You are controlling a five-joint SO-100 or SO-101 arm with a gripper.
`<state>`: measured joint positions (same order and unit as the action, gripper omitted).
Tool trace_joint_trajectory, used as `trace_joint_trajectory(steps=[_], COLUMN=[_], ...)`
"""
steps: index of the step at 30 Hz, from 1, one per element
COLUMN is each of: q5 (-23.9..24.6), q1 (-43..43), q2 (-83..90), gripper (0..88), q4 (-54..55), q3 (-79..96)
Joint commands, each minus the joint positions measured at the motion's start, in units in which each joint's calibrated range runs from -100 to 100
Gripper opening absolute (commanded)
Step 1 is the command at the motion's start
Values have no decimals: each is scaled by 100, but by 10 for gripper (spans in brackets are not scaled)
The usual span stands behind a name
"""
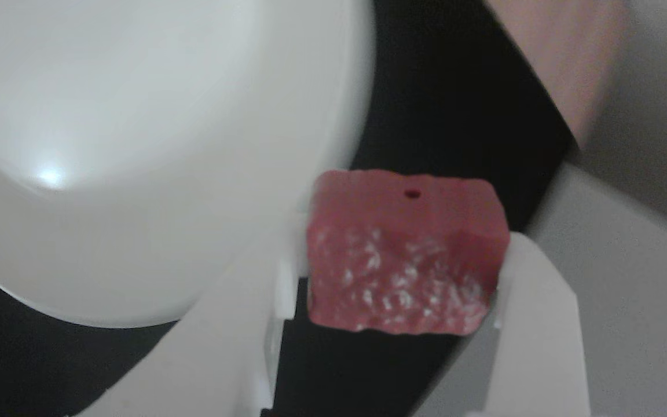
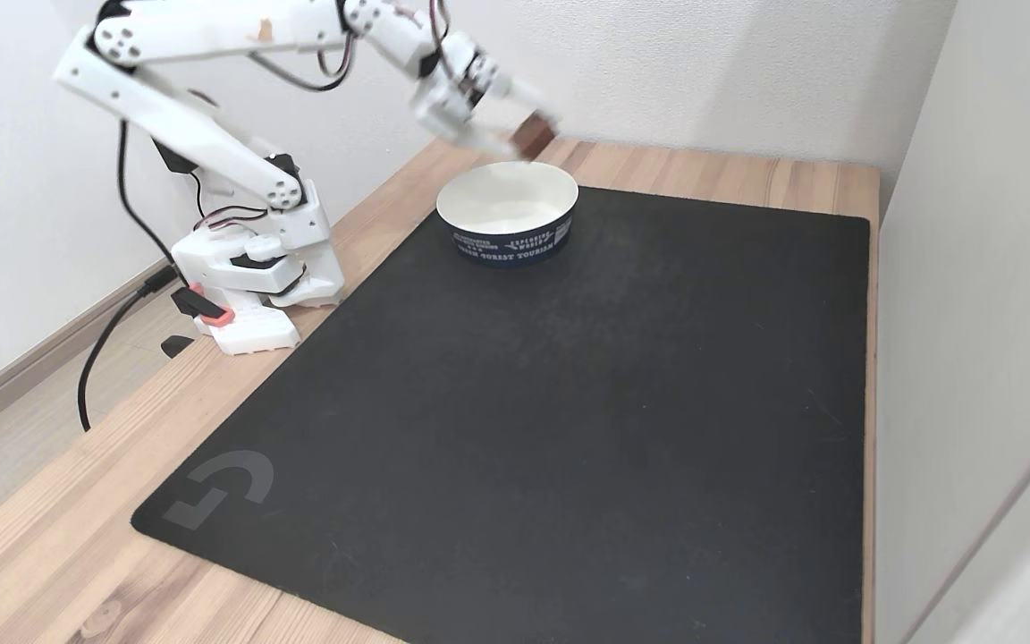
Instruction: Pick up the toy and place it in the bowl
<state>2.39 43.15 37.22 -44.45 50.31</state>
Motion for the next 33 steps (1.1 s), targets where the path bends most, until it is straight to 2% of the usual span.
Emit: trace_joint_trajectory(steps=[1, 7, 13, 16, 17, 18, 21, 28, 31, 33], q5=[69, 283, 283, 283, 277, 256, 241, 267, 267, 272], q1=[5, -37, -37, -29, -20, -3, 13, 13, -45, -179], q2=[901, 1943, 2193, 2193, 2193, 2193, 2193, 2193, 2201, 2210], gripper=[23, 24, 36, 109, 151, 235, 289, 284, 234, 145], q4=[287, 745, 770, 685, 677, 677, 668, 677, 753, 779], q3=[1157, 2545, 2905, 2914, 2941, 2986, 2986, 2977, 2878, 2563])
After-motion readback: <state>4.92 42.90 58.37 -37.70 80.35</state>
